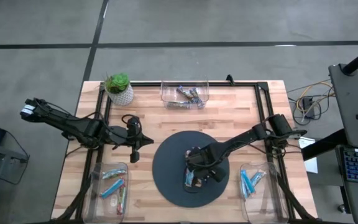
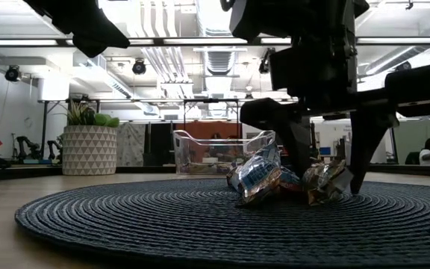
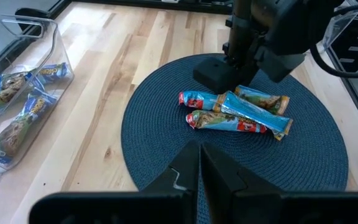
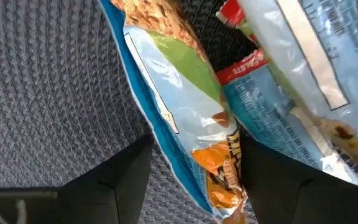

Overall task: Pick and place Granola Bars by type
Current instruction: Put the yellow granola bar into the bottom right transparent bin

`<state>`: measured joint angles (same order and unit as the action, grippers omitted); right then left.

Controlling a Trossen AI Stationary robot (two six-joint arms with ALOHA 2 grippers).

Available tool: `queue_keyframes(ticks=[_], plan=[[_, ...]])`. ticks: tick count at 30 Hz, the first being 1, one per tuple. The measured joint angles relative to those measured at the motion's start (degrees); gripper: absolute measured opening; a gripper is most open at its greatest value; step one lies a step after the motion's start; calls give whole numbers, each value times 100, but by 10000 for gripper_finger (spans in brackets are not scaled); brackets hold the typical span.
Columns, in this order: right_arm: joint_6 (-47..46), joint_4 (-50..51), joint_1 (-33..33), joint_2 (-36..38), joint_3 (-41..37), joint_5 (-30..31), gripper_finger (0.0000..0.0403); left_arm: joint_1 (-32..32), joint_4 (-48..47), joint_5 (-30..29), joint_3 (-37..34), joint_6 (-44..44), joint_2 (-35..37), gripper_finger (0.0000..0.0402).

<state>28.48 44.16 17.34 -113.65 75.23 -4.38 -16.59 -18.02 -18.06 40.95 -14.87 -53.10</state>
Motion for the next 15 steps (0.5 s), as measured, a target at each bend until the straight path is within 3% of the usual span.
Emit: queue_keyframes(ticks=[15], plan=[[-47,-23,0,0,-54,282,215,1,0,0,0,-7,0,0]])
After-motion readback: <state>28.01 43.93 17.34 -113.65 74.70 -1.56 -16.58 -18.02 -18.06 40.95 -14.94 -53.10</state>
